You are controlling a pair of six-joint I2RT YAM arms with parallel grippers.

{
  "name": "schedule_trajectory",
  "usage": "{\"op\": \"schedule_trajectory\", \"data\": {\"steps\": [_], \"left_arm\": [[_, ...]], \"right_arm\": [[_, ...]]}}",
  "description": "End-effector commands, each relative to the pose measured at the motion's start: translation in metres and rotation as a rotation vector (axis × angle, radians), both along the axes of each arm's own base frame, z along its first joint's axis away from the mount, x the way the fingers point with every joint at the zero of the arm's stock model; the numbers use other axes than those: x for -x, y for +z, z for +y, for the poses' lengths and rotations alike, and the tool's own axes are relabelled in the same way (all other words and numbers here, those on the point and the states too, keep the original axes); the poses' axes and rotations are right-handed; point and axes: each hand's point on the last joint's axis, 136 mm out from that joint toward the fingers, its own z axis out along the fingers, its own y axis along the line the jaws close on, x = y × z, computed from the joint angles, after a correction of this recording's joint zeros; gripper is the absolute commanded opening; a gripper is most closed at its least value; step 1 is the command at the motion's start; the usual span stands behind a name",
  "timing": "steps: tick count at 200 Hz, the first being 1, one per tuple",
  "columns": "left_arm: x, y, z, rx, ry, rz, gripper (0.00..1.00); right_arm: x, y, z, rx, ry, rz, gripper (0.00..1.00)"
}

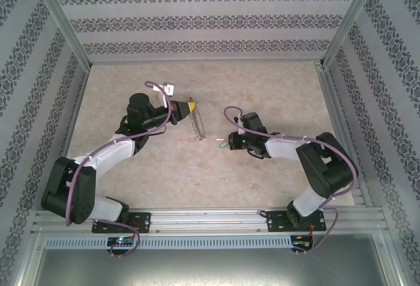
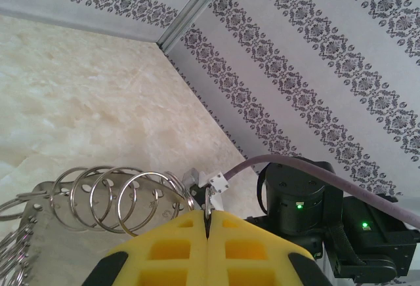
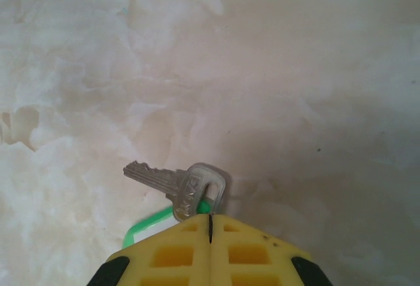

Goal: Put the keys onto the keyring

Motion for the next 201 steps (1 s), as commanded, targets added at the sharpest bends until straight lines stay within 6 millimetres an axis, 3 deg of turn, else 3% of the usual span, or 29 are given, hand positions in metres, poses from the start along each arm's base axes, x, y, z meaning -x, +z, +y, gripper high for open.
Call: {"op": "schedule_trajectory", "data": {"steps": [1, 65, 201], "left_arm": [[0.010, 0.013, -0.003, -0.005, -0.025, -0.068, 0.00], [0.017, 0.010, -0.005, -0.052, -0.037, -0.137, 0.00], [0.038, -0.012, -0.058, -0.139, -0.239, -0.251, 0.00]], "right_arm": [[-0.004, 0.020, -0.003, -0.076, -0.019, -0.038, 0.00], [-0.001, 0.070, -0.007, -0.234, -0.017, -0.130, 0.00], [0.019, 0.187, -0.013, -0.433, 0.022, -0.442, 0.00]]}}
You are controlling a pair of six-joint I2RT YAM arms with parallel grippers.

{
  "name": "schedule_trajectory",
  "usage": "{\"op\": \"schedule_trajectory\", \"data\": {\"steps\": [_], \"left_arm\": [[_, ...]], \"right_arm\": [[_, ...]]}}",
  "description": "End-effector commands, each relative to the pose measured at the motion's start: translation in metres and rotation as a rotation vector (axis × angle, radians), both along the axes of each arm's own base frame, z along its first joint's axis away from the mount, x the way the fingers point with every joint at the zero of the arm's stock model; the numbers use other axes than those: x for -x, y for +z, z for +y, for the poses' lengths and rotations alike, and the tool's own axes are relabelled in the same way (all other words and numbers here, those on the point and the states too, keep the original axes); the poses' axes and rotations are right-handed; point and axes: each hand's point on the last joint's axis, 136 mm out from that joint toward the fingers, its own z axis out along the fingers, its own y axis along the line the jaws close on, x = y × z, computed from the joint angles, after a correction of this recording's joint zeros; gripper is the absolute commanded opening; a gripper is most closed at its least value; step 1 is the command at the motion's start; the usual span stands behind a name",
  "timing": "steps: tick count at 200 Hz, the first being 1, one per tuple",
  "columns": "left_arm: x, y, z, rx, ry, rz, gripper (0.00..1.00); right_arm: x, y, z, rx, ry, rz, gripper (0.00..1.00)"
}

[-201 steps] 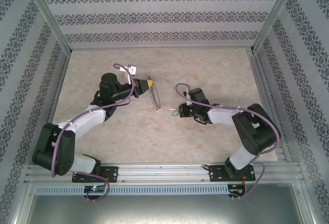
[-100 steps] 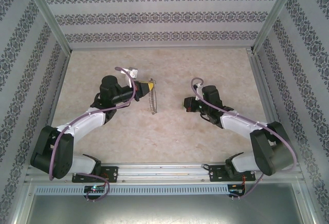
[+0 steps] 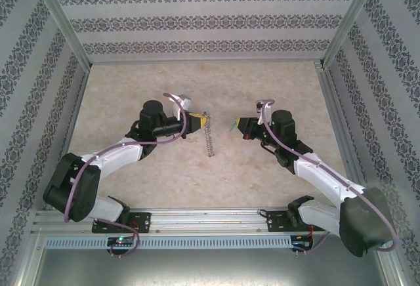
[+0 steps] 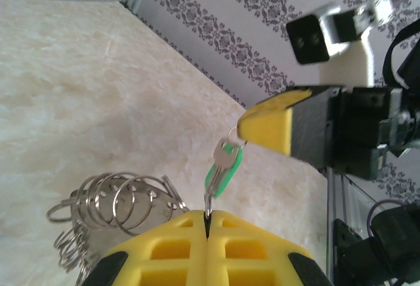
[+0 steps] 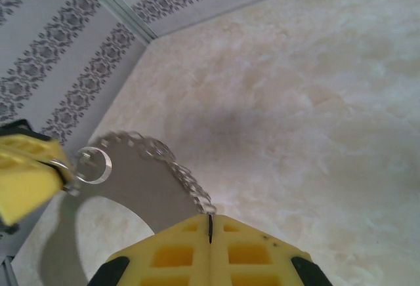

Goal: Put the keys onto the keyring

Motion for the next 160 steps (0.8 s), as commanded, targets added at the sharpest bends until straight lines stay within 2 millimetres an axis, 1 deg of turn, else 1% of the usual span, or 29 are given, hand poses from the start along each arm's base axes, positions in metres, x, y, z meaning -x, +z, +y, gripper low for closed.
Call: {"op": "schedule_trajectory", "data": {"steps": [1, 20, 32, 58, 79, 121, 160], "left_arm": [[0.002, 0.021, -0.014, 0.013, -0.069, -0.114, 0.00], [0.004, 0.019, -0.020, 0.007, -0.089, -0.129, 0.00], [0.005, 0.019, -0.023, 0.003, -0.099, -0.136, 0.00], [0.009, 0.022, -0.031, -0.010, -0.114, -0.168, 0.00], [0.011, 0.023, -0.035, -0.057, -0.100, -0.221, 0.00], [0.013, 0.024, -0.037, -0.179, -0.054, -0.325, 0.00], [0.013, 0.033, -0.034, -0.203, -0.006, -0.397, 0.00]], "right_arm": [[0.004, 0.022, 0.000, -0.048, 0.019, -0.080, 0.00], [0.010, 0.034, 0.002, -0.065, 0.046, -0.138, 0.00], [0.013, 0.038, 0.003, -0.066, 0.062, -0.162, 0.00], [0.014, 0.042, 0.007, -0.069, 0.086, -0.181, 0.00], [0.017, 0.045, 0.012, -0.079, 0.117, -0.195, 0.00], [0.023, 0.046, 0.023, -0.073, 0.166, -0.227, 0.00], [0.029, 0.040, 0.033, -0.042, 0.197, -0.238, 0.00]]}}
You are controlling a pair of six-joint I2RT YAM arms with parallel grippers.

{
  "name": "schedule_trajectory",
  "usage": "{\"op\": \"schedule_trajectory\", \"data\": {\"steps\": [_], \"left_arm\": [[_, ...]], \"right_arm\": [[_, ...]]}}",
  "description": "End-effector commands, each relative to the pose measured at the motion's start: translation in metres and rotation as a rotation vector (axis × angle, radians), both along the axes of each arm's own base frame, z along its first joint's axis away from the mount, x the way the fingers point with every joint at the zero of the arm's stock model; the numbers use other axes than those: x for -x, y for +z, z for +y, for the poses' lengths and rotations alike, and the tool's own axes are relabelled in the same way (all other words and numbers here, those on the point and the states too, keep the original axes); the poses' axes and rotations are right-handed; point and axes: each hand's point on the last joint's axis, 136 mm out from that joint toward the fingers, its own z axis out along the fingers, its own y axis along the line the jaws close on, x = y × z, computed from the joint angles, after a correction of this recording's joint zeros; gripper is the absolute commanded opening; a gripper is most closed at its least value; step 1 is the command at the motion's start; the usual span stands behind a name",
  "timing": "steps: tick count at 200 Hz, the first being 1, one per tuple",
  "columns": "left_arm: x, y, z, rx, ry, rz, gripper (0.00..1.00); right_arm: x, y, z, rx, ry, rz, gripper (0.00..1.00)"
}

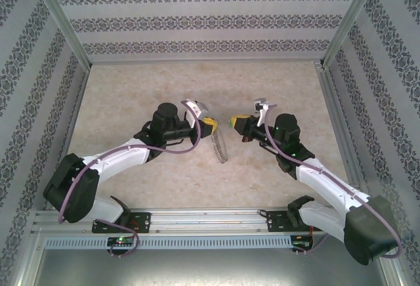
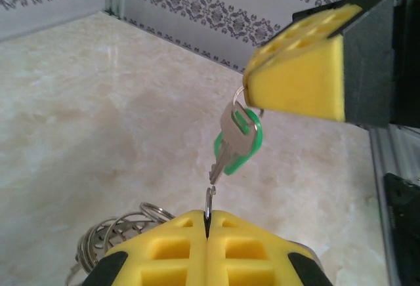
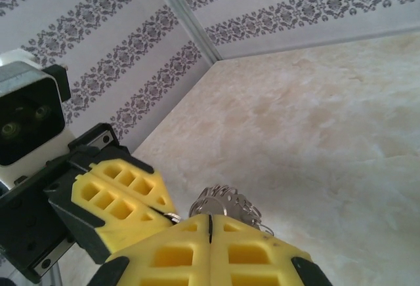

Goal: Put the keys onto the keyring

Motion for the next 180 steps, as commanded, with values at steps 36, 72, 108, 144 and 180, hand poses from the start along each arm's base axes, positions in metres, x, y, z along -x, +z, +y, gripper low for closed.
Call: {"op": "schedule_trajectory", "data": {"steps": [36, 72, 108, 144, 180], "left_arm": [[-0.004, 0.037, 0.007, -0.001, 0.064, -0.185, 0.00], [-0.002, 0.038, 0.005, -0.003, 0.055, -0.189, 0.00], [0.001, 0.037, 0.003, -0.004, 0.042, -0.184, 0.00], [0.004, 0.037, 0.001, -0.003, 0.032, -0.177, 0.00], [0.006, 0.034, -0.002, -0.006, 0.016, -0.168, 0.00]], "right_arm": [[0.009, -0.003, 0.014, 0.041, 0.053, -0.058, 0.00], [0.012, 0.004, 0.020, 0.041, 0.063, -0.085, 0.00], [0.011, 0.011, 0.024, 0.041, 0.065, -0.100, 0.00], [0.010, 0.015, 0.029, 0.040, 0.070, -0.110, 0.00], [0.010, 0.021, 0.034, 0.038, 0.077, -0.126, 0.00]]}}
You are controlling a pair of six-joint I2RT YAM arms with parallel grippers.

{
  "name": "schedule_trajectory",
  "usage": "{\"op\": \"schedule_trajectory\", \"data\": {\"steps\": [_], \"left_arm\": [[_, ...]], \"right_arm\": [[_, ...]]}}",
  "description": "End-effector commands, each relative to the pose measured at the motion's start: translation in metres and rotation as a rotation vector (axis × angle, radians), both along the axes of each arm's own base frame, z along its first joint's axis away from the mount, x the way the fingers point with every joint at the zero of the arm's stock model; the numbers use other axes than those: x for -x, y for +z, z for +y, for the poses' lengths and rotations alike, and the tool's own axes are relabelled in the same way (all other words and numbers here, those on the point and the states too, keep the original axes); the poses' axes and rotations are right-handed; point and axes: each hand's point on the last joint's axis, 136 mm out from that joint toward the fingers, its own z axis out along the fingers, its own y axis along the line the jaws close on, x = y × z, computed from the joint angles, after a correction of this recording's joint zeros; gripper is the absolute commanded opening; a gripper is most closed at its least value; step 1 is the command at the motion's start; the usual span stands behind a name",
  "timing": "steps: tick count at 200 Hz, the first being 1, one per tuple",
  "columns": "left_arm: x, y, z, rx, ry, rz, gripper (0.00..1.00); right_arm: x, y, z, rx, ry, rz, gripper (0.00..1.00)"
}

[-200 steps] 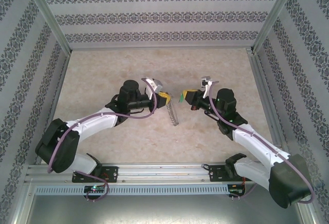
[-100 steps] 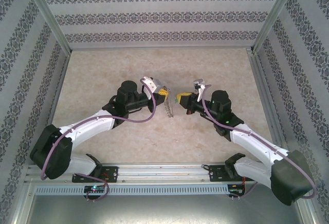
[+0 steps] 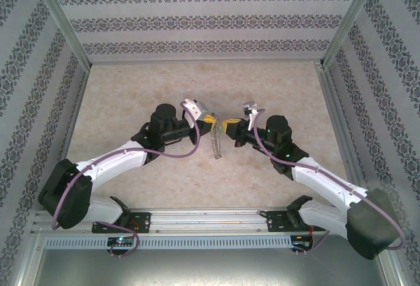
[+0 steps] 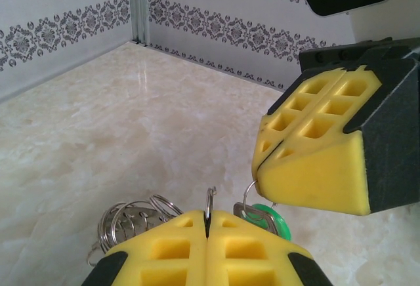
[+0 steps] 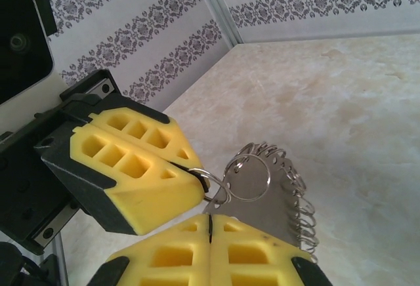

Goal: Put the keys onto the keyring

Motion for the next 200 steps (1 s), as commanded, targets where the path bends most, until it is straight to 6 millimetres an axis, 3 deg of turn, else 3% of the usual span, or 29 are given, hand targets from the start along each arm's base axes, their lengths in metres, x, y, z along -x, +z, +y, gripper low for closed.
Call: {"op": "schedule_trajectory", "data": {"steps": [1, 120, 200], "left_arm": [[0.008, 0.017, -0.006, 0.021, -0.035, -0.049, 0.00], [0.015, 0.016, -0.010, 0.014, -0.053, -0.052, 0.00], [0.015, 0.025, -0.008, 0.026, -0.041, -0.072, 0.00]], "right_arm": [[-0.003, 0.024, 0.006, -0.018, 0.002, -0.079, 0.00], [-0.009, 0.033, 0.013, -0.021, -0.007, -0.103, 0.00], [-0.017, 0.013, 0.006, 0.023, -0.045, -0.080, 0.00]]}}
